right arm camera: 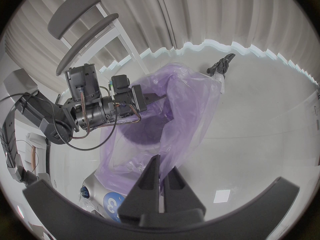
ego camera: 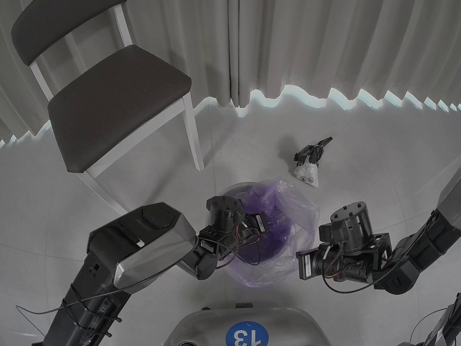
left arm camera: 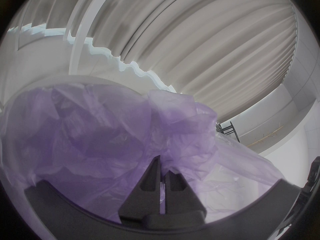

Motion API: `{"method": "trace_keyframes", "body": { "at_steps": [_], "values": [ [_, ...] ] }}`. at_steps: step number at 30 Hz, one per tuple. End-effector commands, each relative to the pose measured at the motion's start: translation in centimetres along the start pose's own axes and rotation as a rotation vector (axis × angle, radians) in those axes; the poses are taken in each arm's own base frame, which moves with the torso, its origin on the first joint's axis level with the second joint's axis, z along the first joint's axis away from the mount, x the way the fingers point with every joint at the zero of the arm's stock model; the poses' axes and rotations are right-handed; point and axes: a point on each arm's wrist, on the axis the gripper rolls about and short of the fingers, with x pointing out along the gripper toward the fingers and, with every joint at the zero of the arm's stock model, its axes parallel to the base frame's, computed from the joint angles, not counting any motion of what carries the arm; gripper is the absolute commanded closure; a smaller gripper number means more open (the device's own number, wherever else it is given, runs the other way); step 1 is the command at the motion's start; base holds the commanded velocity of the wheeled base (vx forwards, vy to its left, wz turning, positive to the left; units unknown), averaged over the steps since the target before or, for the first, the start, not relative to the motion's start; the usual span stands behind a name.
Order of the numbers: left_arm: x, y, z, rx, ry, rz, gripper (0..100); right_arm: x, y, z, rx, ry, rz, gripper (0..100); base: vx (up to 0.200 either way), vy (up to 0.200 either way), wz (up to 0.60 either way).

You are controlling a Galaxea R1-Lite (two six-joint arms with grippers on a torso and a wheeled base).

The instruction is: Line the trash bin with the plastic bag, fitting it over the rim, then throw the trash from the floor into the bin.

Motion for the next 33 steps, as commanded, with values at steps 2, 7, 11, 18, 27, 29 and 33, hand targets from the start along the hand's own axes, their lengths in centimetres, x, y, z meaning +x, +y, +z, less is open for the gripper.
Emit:
{"method": "trace_keyframes", "body": {
  "at_steps": [2, 7, 11, 18, 27, 29, 33],
  "values": [
    [0.2, 1.3, -0.1, -0.007, 0.0, 0.023, 100, 0.3, 0.1, 0.2, 0.0, -0.004, 0.002, 100, 0.0, 0.0, 0.0],
    [0.3, 3.3, 1.2, -0.064, -0.033, 0.057, 100, 0.3, 0.2, 0.4, 0.001, -0.013, 0.005, 100, 0.0, 0.0, 0.0],
    [-0.5, 3.9, 2.9, -0.076, -0.077, 0.077, 100, 0.2, 0.2, 0.5, 0.002, -0.017, 0.006, 100, 0.0, 0.0, 0.0],
    [-2.4, 2.6, 6.8, -0.073, -0.141, 0.068, 100, 0.2, 0.2, 0.6, 0.002, -0.018, 0.007, 100, 0.0, 0.0, 0.0],
    [-5.1, 3.7, 8.7, -0.085, -0.162, 0.117, 100, 0.2, 0.3, 1.2, 0.007, -0.04, 0.009, 100, 0.0, 0.0, 0.0],
    [-5.3, 3.9, 8.6, -0.084, -0.164, 0.121, 100, 0.3, 0.2, 1.3, 0.008, -0.04, 0.008, 100, 0.0, 0.0, 0.0],
    [-6.7, 4.4, 8.9, -0.08, -0.203, 0.125, 100, 0.7, -1.0, 1.7, 0.036, -0.045, -0.012, 100, 0.0, 0.0, 0.0]
  ]
}}
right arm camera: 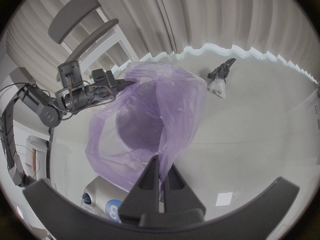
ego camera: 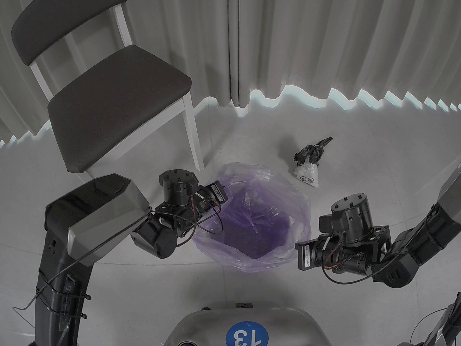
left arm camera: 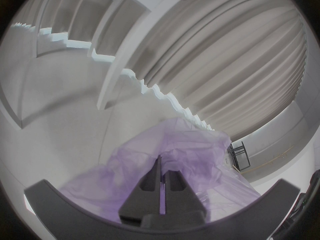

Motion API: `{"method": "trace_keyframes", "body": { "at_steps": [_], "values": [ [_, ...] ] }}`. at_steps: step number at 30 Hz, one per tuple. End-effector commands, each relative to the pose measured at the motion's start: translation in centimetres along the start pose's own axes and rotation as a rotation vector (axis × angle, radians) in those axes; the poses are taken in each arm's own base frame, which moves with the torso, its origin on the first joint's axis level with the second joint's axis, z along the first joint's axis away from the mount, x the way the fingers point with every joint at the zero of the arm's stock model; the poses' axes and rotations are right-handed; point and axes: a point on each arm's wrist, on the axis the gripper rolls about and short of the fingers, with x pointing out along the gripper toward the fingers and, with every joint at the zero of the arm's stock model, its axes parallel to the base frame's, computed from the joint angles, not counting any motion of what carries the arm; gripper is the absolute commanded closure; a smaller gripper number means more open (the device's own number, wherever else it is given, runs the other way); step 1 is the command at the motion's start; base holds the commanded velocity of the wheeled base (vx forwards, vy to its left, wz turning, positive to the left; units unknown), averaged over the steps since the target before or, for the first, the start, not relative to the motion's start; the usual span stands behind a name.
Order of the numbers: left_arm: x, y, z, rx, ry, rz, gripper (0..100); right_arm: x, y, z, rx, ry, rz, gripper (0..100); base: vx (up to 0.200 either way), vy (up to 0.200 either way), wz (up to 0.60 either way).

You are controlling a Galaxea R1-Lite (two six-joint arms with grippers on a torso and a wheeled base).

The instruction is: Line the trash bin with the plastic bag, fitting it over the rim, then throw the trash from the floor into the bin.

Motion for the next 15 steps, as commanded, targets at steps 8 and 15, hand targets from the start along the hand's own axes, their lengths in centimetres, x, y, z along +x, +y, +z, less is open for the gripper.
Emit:
{"method": "trace_keyframes", "body": {
  "at_steps": [8, 15],
  "values": [
    [-3.7, -0.7, 2.3, 0.002, -0.034, 0.009, 100, 2.6, -1.4, 1.7, 0.048, -0.032, -0.031, 100, 0.0, 0.0, 0.0],
    [-5.3, -1.4, 3.0, 0.003, -0.044, 0.002, 100, 4.0, -1.3, 3.1, 0.055, -0.068, -0.027, 100, 0.0, 0.0, 0.0]
  ]
}}
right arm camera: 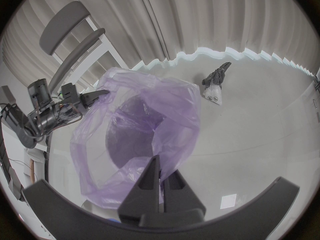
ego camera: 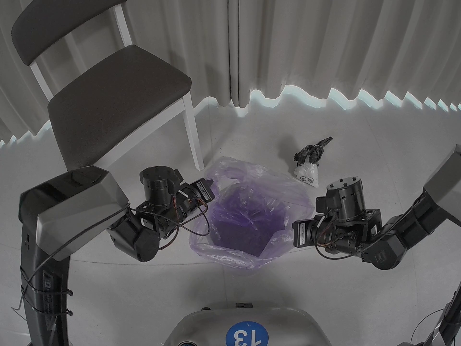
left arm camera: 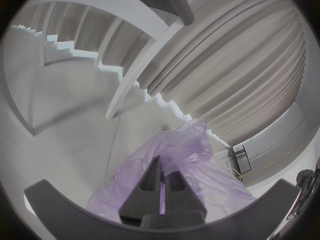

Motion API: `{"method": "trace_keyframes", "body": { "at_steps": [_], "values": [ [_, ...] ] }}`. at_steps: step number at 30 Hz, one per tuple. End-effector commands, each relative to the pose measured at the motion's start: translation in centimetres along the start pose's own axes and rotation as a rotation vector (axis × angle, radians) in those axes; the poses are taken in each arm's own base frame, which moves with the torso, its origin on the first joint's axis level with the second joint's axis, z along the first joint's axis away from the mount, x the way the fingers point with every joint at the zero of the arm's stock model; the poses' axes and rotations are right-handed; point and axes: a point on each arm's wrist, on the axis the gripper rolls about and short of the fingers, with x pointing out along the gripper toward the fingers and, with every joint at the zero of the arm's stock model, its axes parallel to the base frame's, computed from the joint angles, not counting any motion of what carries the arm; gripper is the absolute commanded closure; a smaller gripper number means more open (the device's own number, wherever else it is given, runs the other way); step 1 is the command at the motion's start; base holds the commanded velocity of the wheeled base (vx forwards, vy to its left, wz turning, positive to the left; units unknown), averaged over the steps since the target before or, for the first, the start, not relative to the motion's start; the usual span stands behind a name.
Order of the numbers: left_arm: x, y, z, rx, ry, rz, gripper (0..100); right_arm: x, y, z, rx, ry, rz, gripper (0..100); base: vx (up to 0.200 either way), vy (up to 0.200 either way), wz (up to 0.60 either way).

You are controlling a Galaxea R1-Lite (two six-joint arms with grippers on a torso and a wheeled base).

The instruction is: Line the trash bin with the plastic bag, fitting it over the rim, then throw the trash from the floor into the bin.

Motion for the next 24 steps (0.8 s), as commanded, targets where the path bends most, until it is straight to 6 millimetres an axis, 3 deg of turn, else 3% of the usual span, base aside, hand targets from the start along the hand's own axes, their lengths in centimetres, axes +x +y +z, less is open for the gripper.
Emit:
{"method": "trace_keyframes", "body": {
  "at_steps": [1, 6, 14, 20, 24],
  "values": [
    [-1.5, -0.8, 1.1, 0.001, -0.02, -0.012, 100, 1.6, -0.2, 0.4, 0.007, -0.005, -0.009, 100, 0.0, 0.0, 0.0],
    [-3.4, -0.8, 0.8, 0.002, -0.029, -0.018, 100, 3.4, -0.2, 1.2, 0.018, -0.018, 0.01, 100, 0.0, 0.0, 0.0],
    [-4.2, -0.5, 0.3, 0.001, -0.029, -0.02, 100, 7.4, 1.2, 2.6, 0.01, -0.035, 0.029, 100, 0.0, 0.0, 0.0],
    [-4.4, -0.3, -0.5, 0.005, -0.028, -0.04, 100, 7.4, 0.7, 2.1, 0.013, 0.01, 0.003, 100, 0.0, 0.0, 0.0],
    [-4.4, -0.6, -0.6, 0.005, -0.023, -0.046, 100, 5.4, 0.4, 2.5, 0.013, 0.004, -0.005, 100, 0.0, 0.0, 0.0]
  ]
}}
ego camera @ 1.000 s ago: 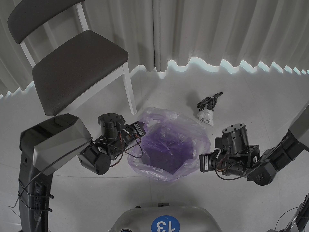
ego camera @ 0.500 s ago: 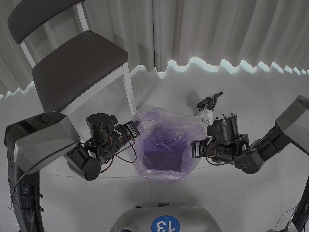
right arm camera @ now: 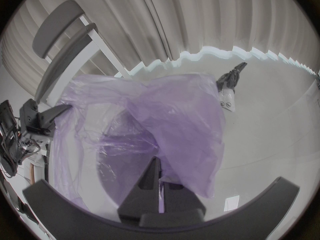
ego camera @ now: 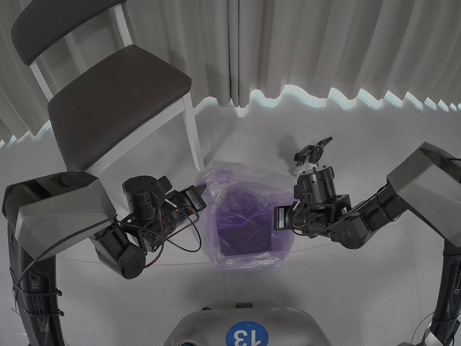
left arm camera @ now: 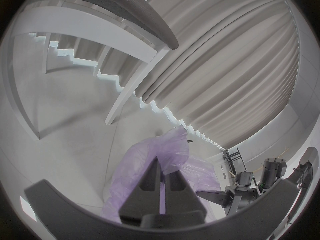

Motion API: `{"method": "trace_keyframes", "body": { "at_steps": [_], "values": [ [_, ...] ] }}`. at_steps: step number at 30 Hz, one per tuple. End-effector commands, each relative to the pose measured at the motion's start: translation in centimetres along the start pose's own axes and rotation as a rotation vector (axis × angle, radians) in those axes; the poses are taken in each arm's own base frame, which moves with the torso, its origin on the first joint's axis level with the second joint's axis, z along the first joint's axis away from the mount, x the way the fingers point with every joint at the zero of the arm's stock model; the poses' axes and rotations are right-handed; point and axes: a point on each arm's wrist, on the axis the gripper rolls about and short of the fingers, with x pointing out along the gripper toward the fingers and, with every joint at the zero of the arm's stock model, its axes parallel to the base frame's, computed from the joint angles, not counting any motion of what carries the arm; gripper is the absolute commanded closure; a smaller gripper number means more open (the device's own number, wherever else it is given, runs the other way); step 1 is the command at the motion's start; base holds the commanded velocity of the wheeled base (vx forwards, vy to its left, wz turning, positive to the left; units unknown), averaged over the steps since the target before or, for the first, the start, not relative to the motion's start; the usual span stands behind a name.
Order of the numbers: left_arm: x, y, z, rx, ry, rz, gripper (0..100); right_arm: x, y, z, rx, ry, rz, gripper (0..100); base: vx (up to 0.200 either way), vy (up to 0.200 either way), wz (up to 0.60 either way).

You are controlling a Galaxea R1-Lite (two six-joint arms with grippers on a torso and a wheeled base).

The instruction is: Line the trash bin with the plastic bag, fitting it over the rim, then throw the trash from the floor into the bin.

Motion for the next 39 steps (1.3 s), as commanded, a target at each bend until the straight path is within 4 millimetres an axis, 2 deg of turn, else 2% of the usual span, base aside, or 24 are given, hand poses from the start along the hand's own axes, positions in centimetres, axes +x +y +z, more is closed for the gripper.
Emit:
{"method": "trace_keyframes", "body": {
  "at_steps": [1, 10, 13, 18, 22, 26, 31, 35, 39],
  "values": [
    [-0.1, -0.1, -0.3, 0.001, 0.015, 0.0, 100, -1.7, -0.3, 0.1, 0.003, 0.003, -0.01, 100, 0.0, 0.0, 0.0],
    [-1.2, -0.4, 0.5, 0.114, 0.076, 0.045, 100, -6.1, -0.3, 1.2, -0.007, -0.008, -0.011, 100, 0.0, 0.0, 0.0],
    [-1.4, -0.7, 1.0, 0.129, 0.104, 0.063, 100, -6.8, -0.3, 1.4, -0.009, 0.016, -0.021, 100, 0.0, 0.0, 0.0],
    [-2.2, -1.3, 3.6, 0.162, 0.171, 0.117, 100, -8.1, -0.4, 1.9, -0.015, 0.092, -0.049, 100, 0.0, 0.0, 0.0],
    [-2.3, -0.9, 4.3, 0.164, 0.173, 0.136, 100, -7.9, -0.7, 1.7, -0.015, 0.109, -0.059, 100, 0.0, 0.0, 0.0],
    [-2.3, 0.7, 3.7, 0.174, 0.197, 0.171, 100, -7.3, -1.1, 1.0, -0.012, 0.138, -0.074, 100, 0.0, 0.0, 0.0],
    [-2.3, 1.7, 3.0, 0.169, 0.222, 0.19, 100, -6.4, -1.7, 0.2, -0.004, 0.151, -0.085, 100, 0.0, 0.0, 0.0],
    [-1.6, 1.5, 2.6, 0.17, 0.223, 0.177, 100, -5.8, -2.2, 0.2, 0.003, 0.133, -0.089, 100, 0.0, 0.0, 0.0],
    [0.1, 0.0, 2.1, 0.158, 0.206, 0.132, 100, -5.7, -3.1, 0.3, 0.02, 0.128, -0.107, 100, 0.0, 0.0, 0.0]
  ]
}}
